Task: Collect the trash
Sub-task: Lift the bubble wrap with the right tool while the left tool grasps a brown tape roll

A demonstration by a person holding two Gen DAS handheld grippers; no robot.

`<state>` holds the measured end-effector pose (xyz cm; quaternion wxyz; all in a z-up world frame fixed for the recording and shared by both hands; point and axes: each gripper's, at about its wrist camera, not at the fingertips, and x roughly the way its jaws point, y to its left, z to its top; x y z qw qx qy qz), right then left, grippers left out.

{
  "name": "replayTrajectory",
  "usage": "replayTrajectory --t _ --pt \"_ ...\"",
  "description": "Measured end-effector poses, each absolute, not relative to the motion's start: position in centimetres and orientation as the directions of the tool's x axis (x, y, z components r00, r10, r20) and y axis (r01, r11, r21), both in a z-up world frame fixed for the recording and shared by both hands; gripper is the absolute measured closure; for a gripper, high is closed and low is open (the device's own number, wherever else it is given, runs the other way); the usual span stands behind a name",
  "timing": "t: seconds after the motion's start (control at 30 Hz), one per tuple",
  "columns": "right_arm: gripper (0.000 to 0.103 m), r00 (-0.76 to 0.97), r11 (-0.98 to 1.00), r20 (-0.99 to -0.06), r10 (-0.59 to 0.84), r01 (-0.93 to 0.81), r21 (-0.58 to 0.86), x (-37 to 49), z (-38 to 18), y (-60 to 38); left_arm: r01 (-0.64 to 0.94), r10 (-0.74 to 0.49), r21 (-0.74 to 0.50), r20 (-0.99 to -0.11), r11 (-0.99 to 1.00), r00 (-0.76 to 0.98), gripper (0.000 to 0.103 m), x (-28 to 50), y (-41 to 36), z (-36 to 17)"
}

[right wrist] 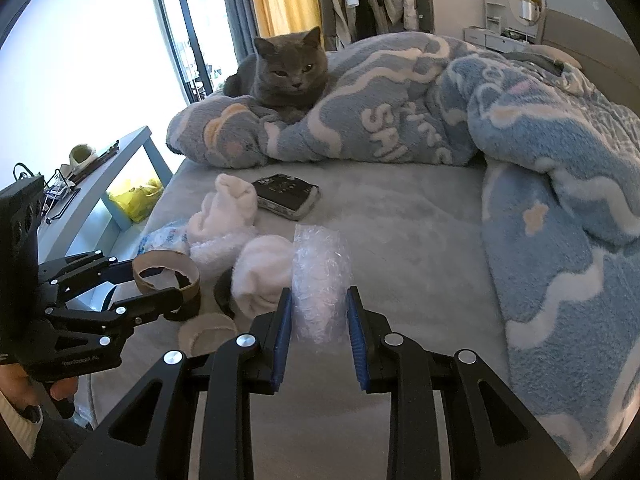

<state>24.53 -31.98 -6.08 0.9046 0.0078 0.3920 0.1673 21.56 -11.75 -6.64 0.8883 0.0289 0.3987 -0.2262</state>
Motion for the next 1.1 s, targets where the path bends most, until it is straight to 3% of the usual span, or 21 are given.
replayTrajectory --t 0.4,1.1 --pt "0.076 0.677 0.946 -0.672 0.3 -0.303 0.116 24.3 -3.9 -30.8 0.355 -0.386 -0.193 -0.675 0.915 0.629 0.051 21.5 -8.2 -4.0" --pt "0.076 0.608 0.854 -0.634 0.477 -0.492 0.171 25.7 -1.8 -16.8 0.123 -0.148 -0.089 -0.728 0.989 0.67 0.051 20.9 6.2 -5.5"
